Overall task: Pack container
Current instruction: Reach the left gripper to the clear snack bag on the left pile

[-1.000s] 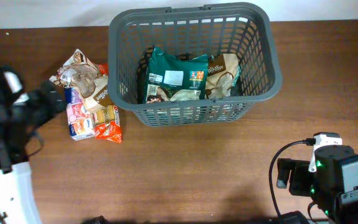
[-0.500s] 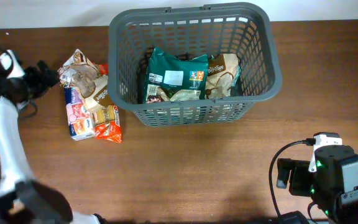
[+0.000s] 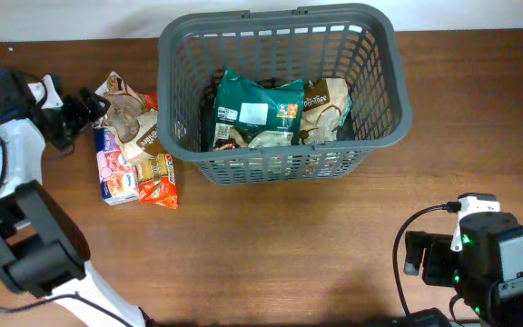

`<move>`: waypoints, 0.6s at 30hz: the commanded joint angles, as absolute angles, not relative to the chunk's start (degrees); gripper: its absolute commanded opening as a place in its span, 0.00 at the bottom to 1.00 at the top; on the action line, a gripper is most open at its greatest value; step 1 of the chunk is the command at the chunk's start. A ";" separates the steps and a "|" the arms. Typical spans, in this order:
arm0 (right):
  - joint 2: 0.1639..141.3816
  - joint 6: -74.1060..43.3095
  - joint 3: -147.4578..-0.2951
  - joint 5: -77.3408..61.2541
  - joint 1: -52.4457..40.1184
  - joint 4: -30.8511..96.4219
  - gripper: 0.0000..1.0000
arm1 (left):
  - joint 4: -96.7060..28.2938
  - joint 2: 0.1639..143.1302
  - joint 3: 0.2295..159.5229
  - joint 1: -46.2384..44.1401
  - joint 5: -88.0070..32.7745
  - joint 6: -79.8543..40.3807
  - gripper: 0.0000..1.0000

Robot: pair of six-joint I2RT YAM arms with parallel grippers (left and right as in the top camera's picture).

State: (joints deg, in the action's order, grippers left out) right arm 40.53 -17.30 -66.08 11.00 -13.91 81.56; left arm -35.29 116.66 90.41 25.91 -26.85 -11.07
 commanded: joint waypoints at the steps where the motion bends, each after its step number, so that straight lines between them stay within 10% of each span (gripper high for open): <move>1: 40.12 -16.93 -65.73 10.72 -13.80 81.41 0.99 | -34.20 119.52 90.26 25.61 -28.91 -12.64 0.99; 18: 40.12 -16.93 -65.73 10.72 -13.80 81.41 0.99 | -21.78 123.50 90.24 21.63 -30.65 -16.99 0.89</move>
State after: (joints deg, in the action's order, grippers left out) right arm 40.53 -17.32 -66.08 11.00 -13.91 81.58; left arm -22.33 121.73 90.41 22.74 -28.99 -15.25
